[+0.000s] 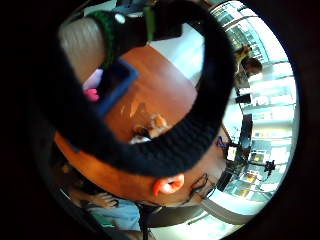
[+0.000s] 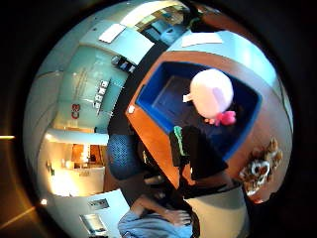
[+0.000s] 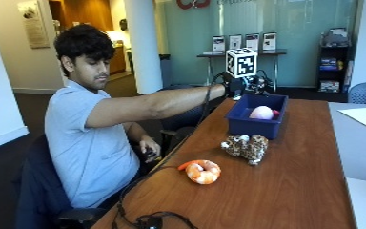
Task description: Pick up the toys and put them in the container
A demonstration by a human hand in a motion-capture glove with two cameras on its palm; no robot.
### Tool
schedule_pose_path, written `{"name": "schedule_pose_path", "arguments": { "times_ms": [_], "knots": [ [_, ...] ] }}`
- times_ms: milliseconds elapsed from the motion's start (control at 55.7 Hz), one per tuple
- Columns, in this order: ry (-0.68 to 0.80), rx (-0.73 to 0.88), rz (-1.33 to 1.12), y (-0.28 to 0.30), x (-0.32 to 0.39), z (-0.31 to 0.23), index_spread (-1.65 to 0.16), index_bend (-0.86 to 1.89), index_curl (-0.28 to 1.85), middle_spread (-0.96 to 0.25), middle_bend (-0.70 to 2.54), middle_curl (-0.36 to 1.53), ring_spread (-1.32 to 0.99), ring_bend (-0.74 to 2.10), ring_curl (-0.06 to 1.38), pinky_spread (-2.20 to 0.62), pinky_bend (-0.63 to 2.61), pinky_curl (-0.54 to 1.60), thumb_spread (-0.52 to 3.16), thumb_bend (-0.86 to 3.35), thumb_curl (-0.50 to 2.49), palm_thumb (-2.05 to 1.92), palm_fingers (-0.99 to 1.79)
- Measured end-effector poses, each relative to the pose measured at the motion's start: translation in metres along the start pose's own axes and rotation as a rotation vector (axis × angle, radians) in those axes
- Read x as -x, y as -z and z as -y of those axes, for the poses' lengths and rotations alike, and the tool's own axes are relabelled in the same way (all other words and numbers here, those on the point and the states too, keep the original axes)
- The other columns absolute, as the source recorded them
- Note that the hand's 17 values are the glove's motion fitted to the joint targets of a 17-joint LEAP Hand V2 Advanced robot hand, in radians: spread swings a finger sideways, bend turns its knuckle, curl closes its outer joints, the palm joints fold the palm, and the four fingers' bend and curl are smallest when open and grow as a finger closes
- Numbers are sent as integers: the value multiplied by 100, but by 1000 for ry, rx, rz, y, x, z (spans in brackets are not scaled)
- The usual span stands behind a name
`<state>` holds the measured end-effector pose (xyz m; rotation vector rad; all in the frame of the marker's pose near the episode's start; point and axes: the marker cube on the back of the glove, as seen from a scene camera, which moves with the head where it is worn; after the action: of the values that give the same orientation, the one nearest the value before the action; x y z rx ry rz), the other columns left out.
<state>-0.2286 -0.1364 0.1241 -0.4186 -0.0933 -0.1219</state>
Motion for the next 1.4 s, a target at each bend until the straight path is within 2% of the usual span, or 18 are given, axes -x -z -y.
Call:
{"name": "schedule_pose_path", "arguments": {
  "times_ms": [197, 485, 556, 700, 718, 772, 898, 1167, 1292, 1400],
  "knots": [
    [-73, 95, -52, -19, -69, -42, -37, 27, 40, -1, 15, 25, -3, 16, 25, 7, 90, 32, 143, -1, 37, 4, -11],
    [-151, 445, -102, -111, -116, -65, -38, 29, 41, 0, 12, 23, -1, 10, 19, 9, 91, 33, 141, -1, 35, 3, -18],
    [-152, 488, -123, -131, -125, -67, -38, 28, 41, 0, 11, 23, 0, 9, 16, 9, 92, 33, 141, -1, 34, 3, -22],
    [-112, 318, -118, -146, -130, -64, -38, 30, 41, 1, 4, 17, 1, 17, 15, 2, 106, 37, 146, 0, 33, 6, -14],
    [-106, 298, -130, -146, -131, -64, -38, 36, 43, 0, 5, 16, 1, 25, 17, -1, 103, 36, 148, 2, 34, 8, 2],
    [-97, 245, -137, -150, -130, -65, -38, 42, 42, -2, 9, 15, -3, 38, 19, -6, 102, 35, 153, 4, 34, 12, 23],
    [-121, 178, -84, -158, -125, -67, -35, 45, 44, -8, 17, 16, -10, 52, 25, -18, 109, 38, 161, 11, 35, 21, 45],
    [-45, -56, -35, -155, -124, -72, -28, 32, 45, -19, 20, 23, -21, 72, 35, -34, 128, 48, 164, 35, 45, 52, 65],
    [-57, -105, 0, -144, -123, -68, -24, 33, 48, -22, 23, 26, -24, 79, 39, -38, 129, 52, 158, 44, 53, 68, 71],
    [-76, -154, 29, -116, -121, -61, -21, 45, 53, -24, 22, 28, -26, 79, 41, -39, 127, 53, 149, 42, 58, 72, 76]
  ]
}}
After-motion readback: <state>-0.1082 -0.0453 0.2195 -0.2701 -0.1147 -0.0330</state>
